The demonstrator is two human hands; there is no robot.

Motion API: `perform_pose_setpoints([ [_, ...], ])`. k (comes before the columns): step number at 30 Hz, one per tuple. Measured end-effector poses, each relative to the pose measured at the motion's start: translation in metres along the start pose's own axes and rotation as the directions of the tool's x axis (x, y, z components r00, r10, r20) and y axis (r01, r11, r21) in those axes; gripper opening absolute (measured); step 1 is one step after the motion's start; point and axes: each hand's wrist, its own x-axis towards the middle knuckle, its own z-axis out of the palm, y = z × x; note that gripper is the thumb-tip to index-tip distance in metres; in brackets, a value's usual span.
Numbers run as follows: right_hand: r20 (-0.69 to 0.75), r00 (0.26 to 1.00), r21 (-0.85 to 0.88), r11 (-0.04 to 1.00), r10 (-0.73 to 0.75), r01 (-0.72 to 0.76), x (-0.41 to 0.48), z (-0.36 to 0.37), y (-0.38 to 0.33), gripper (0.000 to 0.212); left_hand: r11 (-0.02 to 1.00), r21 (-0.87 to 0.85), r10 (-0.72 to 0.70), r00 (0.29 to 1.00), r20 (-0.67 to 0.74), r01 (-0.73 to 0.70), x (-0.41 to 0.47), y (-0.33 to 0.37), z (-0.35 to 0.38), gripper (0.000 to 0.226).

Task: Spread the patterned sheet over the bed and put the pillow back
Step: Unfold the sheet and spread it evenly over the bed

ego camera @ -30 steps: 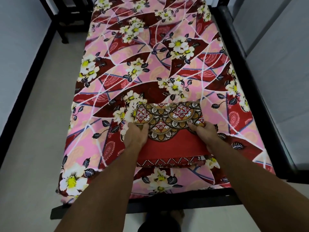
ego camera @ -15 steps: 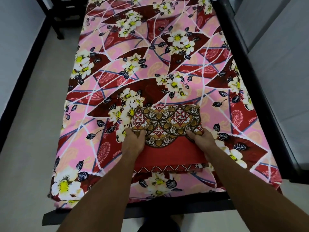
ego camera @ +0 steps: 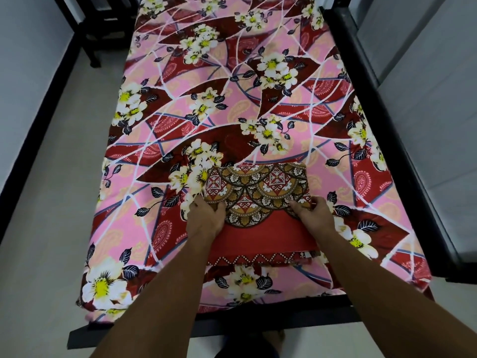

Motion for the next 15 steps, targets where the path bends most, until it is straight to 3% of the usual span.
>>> perform_pose_setpoints([
  [3,-0.084,0.990,-0.085,0.991,-0.113,0.106,-0.008,-0.003,-0.006,0.064,0.984,0.109,0.149,0.986,-0.081,-0.140,-0.010,0.008,0.000,0.077],
  [6,-0.093,0.989,-0.136,0.985,-0.116,0.103,-0.013,-0.006,-0.012,0.053,0.945,0.217,0.257,0.966,-0.028,-0.245,-0.019,0.018,0.001,0.080],
  [15,-0.098,0.993,-0.287,0.957,-0.070,0.040,-0.018,-0.012,-0.013,0.037,0.878,0.375,0.273,0.955,0.116,-0.297,-0.029,0.018,0.006,0.084],
])
